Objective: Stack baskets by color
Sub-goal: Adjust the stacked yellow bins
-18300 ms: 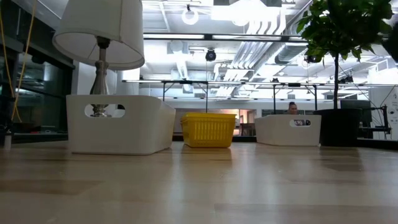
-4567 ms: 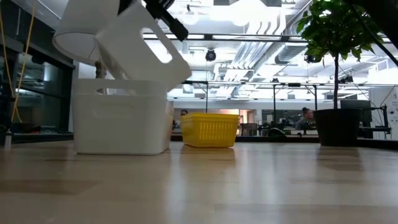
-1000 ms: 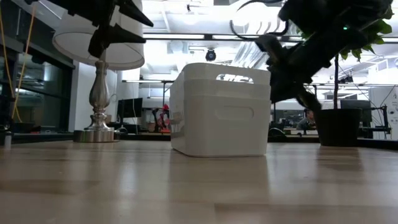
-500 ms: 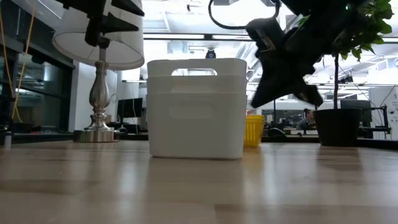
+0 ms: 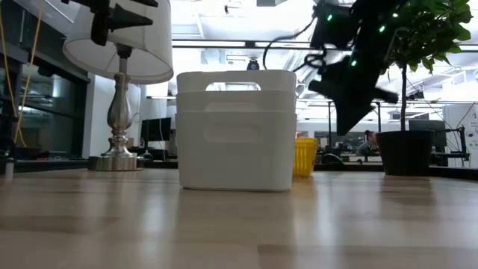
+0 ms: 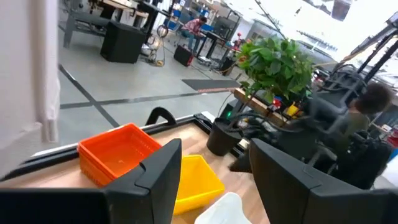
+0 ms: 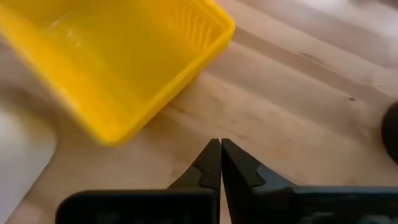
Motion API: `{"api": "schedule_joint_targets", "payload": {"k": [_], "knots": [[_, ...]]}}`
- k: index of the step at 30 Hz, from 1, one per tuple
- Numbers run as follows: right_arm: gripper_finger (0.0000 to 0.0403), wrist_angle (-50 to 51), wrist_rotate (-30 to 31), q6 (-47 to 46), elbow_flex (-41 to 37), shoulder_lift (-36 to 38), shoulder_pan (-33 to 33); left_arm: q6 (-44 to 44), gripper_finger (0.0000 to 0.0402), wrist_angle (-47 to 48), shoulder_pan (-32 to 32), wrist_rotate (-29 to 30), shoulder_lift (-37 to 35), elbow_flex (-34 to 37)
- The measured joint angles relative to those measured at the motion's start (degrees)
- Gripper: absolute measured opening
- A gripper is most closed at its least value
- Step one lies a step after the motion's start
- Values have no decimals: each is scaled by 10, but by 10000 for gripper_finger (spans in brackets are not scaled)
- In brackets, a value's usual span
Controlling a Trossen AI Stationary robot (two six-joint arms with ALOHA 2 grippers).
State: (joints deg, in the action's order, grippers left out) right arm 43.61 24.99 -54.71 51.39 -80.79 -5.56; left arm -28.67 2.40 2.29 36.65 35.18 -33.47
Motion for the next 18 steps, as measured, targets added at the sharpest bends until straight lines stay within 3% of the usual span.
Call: {"api": "schedule_joint_targets", "payload": {"k": [10,18], "knots": [[0,-148,-40,108,-6,-68,-115,-3,177,9,0,-49,3,0],[0,-262,-66,118,-4,-86,-158,-22,177,9,-1,-50,3,0]]}}
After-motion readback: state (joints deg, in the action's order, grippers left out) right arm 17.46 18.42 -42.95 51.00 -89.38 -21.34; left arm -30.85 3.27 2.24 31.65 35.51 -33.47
